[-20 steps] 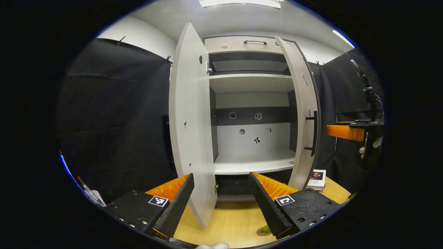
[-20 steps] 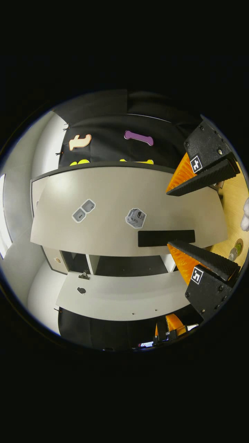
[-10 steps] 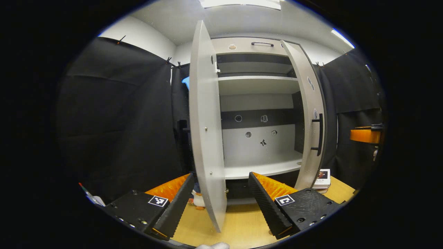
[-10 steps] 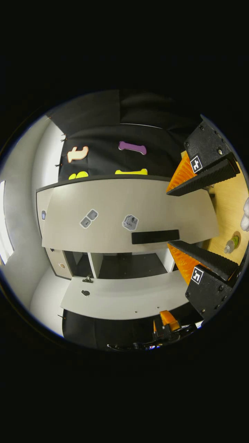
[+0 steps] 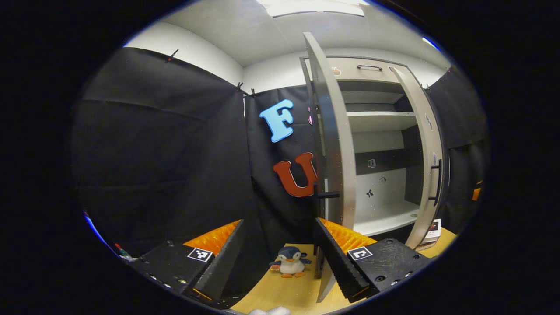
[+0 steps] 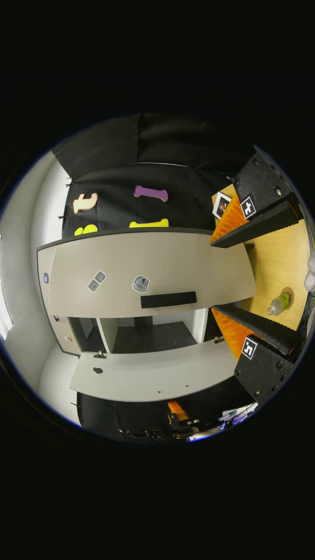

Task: Grasp the bottle in the cabinet with the left hand and place it on the coaster, then close the right door with the right hand and the left door with the left hand.

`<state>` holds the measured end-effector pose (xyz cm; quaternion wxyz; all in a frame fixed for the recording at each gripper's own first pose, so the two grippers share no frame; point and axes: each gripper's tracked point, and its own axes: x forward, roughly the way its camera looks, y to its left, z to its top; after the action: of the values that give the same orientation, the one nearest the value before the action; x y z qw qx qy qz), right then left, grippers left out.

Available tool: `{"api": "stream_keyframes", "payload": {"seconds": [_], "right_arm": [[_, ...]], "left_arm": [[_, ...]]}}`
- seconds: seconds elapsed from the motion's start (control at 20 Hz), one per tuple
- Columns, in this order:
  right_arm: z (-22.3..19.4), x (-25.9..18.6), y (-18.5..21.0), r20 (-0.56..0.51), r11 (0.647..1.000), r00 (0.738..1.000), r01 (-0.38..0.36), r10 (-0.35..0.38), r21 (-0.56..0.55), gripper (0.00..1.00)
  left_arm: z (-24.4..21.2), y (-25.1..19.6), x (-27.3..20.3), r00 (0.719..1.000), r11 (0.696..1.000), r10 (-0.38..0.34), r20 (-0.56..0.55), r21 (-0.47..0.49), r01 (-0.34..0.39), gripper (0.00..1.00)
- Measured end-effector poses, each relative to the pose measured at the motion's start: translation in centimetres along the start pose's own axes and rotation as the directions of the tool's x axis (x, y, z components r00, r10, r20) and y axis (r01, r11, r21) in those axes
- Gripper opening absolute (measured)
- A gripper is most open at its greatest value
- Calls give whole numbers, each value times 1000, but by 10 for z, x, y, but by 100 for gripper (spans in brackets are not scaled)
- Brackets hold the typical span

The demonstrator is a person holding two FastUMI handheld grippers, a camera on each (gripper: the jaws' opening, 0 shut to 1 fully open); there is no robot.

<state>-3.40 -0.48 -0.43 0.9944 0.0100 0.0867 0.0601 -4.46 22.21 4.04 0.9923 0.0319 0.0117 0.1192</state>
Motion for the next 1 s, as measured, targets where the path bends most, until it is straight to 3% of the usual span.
{"api": "stream_keyframes", "payload": {"seconds": [0.25, 0.45, 0.65, 0.85, 0.9, 1.0], "right_arm": [[1, -10, -6, 1, 1000, 1000, 25, -25, -8, 80], [1, -12, -12, -3, 999, 999, 44, -44, -11, 80], [-3, -12, -13, -14, 999, 999, 44, -44, 2, 80], [-1, -12, -11, -10, 999, 999, 44, -44, -2, 80], [-1, -13, -11, -9, 999, 999, 45, -45, 0, 80], [-2, -13, -11, -8, 999, 999, 45, -45, -3, 80]], "left_arm": [[2, 22, 37, 999, 999, 39, 8, -7, -39, 96], [-2, 14, 53, 1000, 1000, 18, 2, -15, -18, 96], [-1, 12, 49, 998, 997, 54, 28, 49, -55, 92], [-2, -1, 50, 999, 999, 29, 36, 17, -30, 91], [-2, -5, 50, 999, 1000, 20, 38, 11, -20, 83], [-2, -16, 46, 999, 1000, -5, 38, 15, 4, 83]]}}
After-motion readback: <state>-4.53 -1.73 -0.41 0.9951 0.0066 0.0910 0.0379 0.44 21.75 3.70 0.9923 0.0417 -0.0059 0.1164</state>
